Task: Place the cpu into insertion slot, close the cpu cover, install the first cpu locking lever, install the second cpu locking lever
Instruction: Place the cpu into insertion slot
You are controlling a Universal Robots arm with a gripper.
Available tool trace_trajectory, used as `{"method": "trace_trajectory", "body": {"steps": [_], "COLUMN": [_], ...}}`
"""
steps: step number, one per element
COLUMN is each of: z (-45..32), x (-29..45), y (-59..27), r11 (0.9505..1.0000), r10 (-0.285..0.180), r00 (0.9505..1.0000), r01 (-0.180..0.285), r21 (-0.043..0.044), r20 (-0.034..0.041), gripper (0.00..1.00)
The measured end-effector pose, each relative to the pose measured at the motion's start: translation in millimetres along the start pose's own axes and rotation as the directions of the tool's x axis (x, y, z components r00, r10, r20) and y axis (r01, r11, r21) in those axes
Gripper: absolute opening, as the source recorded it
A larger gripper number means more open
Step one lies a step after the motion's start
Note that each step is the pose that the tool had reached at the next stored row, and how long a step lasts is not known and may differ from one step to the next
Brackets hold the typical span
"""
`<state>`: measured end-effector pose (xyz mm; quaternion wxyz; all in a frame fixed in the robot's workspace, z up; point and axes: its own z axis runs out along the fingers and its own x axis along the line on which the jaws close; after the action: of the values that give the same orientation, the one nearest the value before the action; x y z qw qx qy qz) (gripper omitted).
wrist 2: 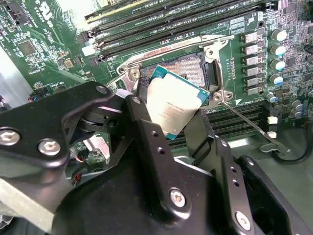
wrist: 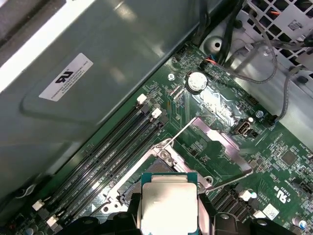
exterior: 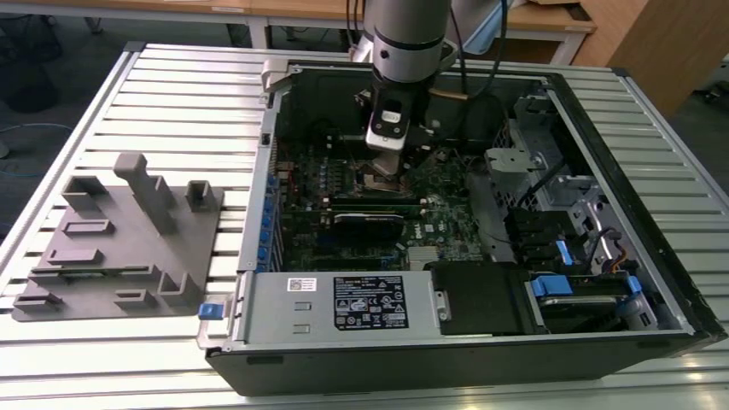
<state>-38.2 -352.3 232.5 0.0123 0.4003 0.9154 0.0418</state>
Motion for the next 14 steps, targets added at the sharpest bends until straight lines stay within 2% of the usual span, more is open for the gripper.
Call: {"method": "trace_trajectory", "body": {"steps": [4,7,11,14], "z": [0.3,0.7,1.1,1.5], "x": [0.0,0.0,0.0,0.0], "y": [0.0,0.0,-0.1,-0.1], "r11": [0.9984,0.9938,0.9833,0.9717], "r10": [0.056,0.111,0.182,0.236], "r00": [0.9984,0.9938,0.9832,0.9715], "r01": [-0.056,-0.111,-0.182,-0.236], "r21": [-0.0007,-0.0016,-0.0034,-0.005], "r20": [0.0048,0.0096,0.0156,0.0202], "gripper": [0.54,0.54,0.54,0.54]}}
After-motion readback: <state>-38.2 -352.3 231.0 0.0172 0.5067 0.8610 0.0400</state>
